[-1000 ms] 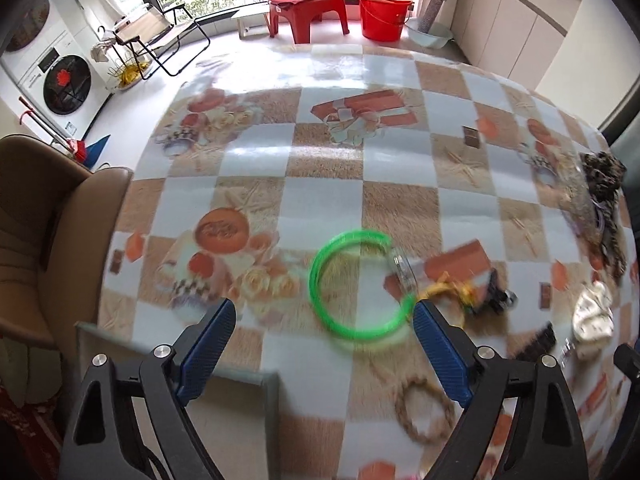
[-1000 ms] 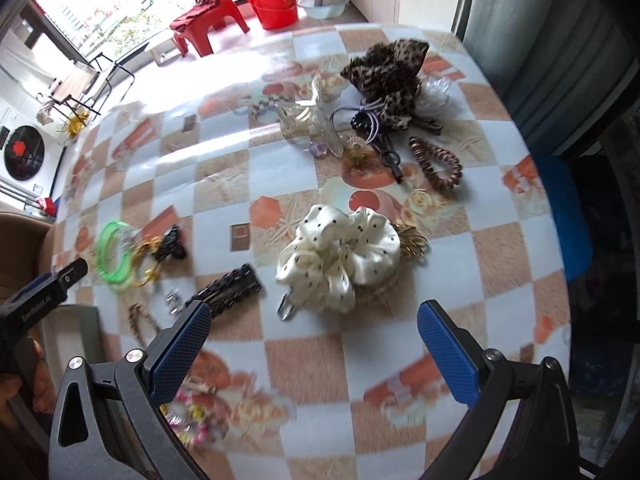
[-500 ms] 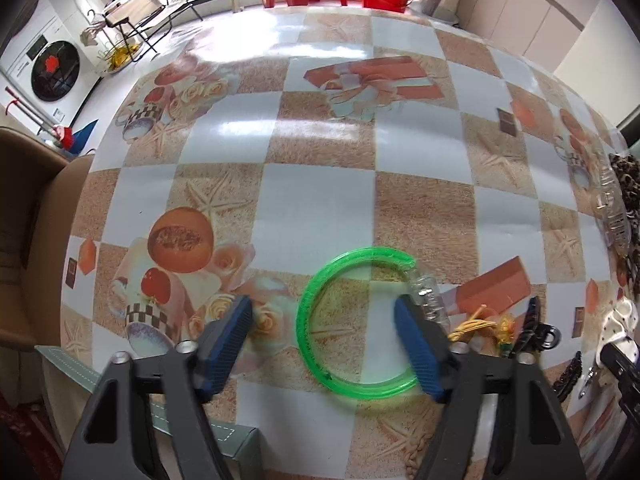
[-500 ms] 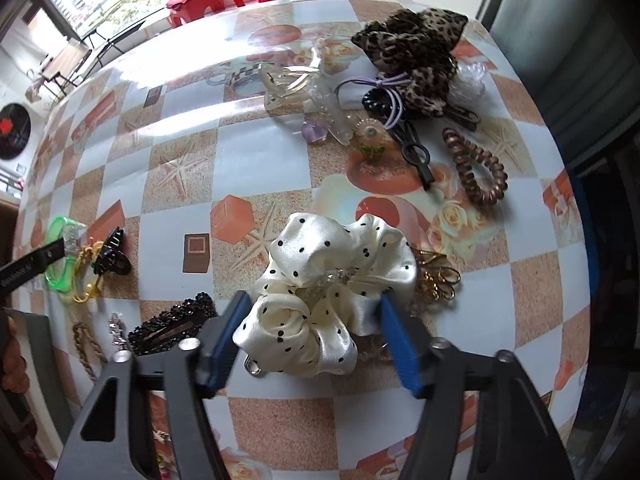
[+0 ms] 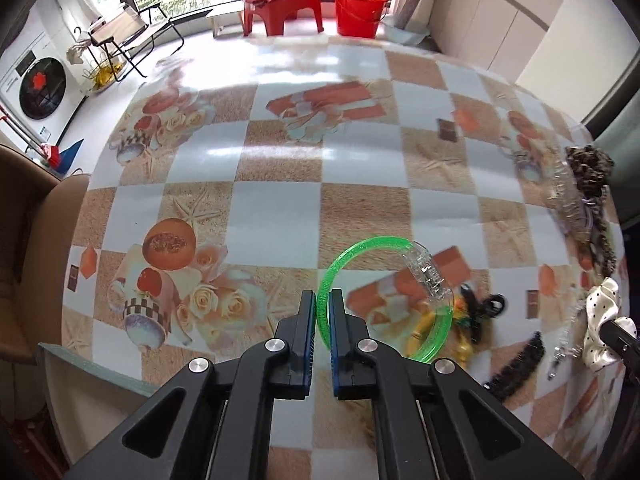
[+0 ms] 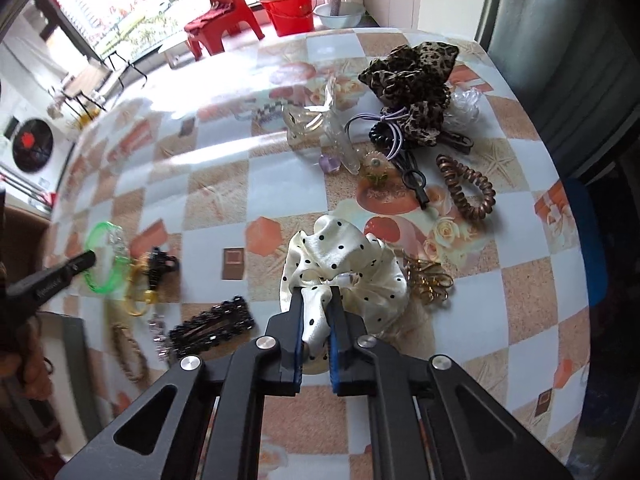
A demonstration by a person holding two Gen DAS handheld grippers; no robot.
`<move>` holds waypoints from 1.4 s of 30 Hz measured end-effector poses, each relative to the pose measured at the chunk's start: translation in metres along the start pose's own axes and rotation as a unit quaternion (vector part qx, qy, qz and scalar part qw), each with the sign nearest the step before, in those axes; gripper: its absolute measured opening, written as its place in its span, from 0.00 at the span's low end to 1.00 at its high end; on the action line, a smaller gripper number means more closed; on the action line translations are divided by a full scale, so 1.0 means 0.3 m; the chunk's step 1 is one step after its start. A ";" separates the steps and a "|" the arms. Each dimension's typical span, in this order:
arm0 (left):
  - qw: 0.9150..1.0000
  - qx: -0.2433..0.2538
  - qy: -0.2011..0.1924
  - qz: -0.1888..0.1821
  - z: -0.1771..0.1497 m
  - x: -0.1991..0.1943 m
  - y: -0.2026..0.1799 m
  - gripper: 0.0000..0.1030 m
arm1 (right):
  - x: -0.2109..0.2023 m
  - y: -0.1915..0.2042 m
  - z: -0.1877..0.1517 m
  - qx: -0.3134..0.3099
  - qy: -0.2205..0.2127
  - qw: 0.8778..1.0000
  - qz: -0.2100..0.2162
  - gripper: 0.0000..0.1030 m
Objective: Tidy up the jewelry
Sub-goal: 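Carry the bangle and scrunchie into the white tray and open both tools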
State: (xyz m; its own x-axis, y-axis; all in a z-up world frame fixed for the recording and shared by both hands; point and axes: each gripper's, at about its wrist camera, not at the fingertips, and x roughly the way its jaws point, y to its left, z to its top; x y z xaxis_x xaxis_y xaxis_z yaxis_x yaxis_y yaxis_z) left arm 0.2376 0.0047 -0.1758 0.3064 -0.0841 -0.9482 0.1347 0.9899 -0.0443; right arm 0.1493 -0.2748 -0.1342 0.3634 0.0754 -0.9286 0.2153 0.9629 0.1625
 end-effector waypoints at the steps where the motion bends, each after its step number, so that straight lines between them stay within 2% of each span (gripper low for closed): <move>1: 1.000 -0.002 -0.003 -0.003 -0.001 -0.018 -0.002 0.09 | -0.008 -0.005 -0.004 0.004 -0.001 1.000 0.007 0.10; 4: 1.000 -0.010 -0.012 -0.007 -0.021 -0.083 -0.008 0.09 | -0.055 -0.005 -0.023 0.004 -0.003 1.000 0.024 0.10; 12: 0.998 -0.052 -0.037 -0.017 -0.198 -0.285 0.068 0.09 | -0.180 0.074 -0.061 -0.029 0.000 0.998 0.055 0.10; 16: 0.996 -0.079 -0.046 -0.003 -0.286 -0.367 0.167 0.09 | -0.225 0.199 -0.085 -0.063 0.003 0.995 0.078 0.10; 22: 0.988 -0.144 -0.041 0.042 -0.432 -0.441 0.388 0.09 | -0.240 0.488 -0.151 -0.125 0.017 0.982 0.137 0.10; 27: 0.978 -0.193 -0.022 0.075 -0.548 -0.421 0.565 0.09 | -0.190 0.780 -0.221 -0.179 0.044 0.965 0.188 0.10; 32: 0.971 -0.222 -0.004 0.093 -0.621 -0.353 0.672 0.09 | -0.094 1.036 -0.287 -0.226 0.076 0.946 0.219 0.10; 37: 0.969 -0.225 0.008 0.105 -0.649 -0.274 0.708 0.09 | 0.036 1.196 -0.326 -0.250 0.109 0.936 0.224 0.10; 42: 0.967 -0.226 0.016 0.112 -0.673 -0.232 0.725 0.09 | 0.154 1.268 -0.349 -0.258 0.139 0.931 0.219 0.10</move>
State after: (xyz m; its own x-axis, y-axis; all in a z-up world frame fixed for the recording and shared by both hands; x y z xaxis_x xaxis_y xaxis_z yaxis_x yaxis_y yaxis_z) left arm 0.0554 0.2490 -0.1830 0.2493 0.1353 -0.9589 -0.3606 0.9319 0.0378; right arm 0.1531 0.1220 -0.1503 0.0501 0.4856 -0.8727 -0.3893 0.8142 0.4307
